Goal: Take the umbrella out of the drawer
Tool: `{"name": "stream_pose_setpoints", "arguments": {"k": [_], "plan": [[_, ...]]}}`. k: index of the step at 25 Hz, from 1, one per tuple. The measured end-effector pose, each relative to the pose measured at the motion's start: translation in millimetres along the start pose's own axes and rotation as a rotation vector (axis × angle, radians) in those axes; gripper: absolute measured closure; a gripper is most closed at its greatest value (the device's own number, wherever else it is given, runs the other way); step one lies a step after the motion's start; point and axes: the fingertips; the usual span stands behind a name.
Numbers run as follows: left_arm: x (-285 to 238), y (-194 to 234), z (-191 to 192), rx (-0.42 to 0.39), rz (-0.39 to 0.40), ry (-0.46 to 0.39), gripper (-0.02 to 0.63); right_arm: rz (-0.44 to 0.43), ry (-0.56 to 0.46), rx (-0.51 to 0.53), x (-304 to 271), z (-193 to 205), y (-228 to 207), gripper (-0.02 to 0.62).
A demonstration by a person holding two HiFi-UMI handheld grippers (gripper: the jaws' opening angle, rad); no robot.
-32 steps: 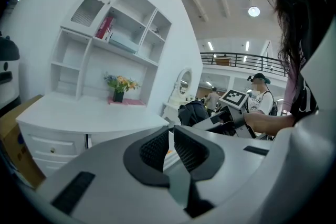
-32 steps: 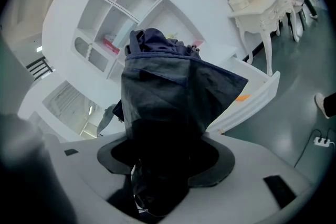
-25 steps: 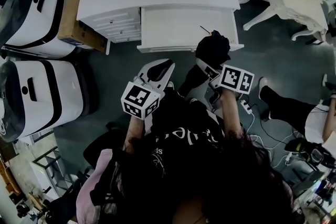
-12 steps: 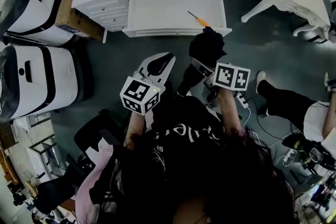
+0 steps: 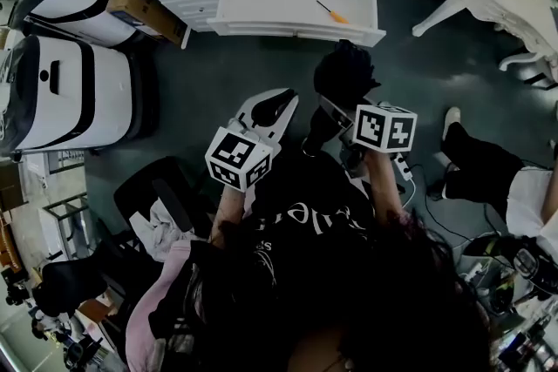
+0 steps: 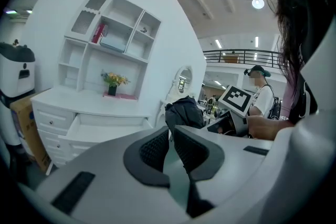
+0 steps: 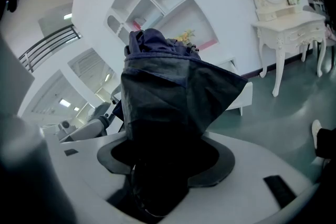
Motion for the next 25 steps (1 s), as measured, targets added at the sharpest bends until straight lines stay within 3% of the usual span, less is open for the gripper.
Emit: {"name": "stream_pose_setpoints", "arguments": {"k": [16, 25], "plan": [[53, -20, 17, 0.007, -0.119, -0.006, 0.566, -0.088, 0.078, 0.168, 4, 48, 45, 0.312], [64, -14, 15, 0.011, -0.17, -0.022, 0.566, -0.116, 0.105, 0.208, -1, 51, 56, 0.313]]}}
Point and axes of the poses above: the fingertips, and each gripper's own axes: x backward along the fingers, y to its left, z out of its underside, and after that the axes turned 5 degrees about -x, right-handed
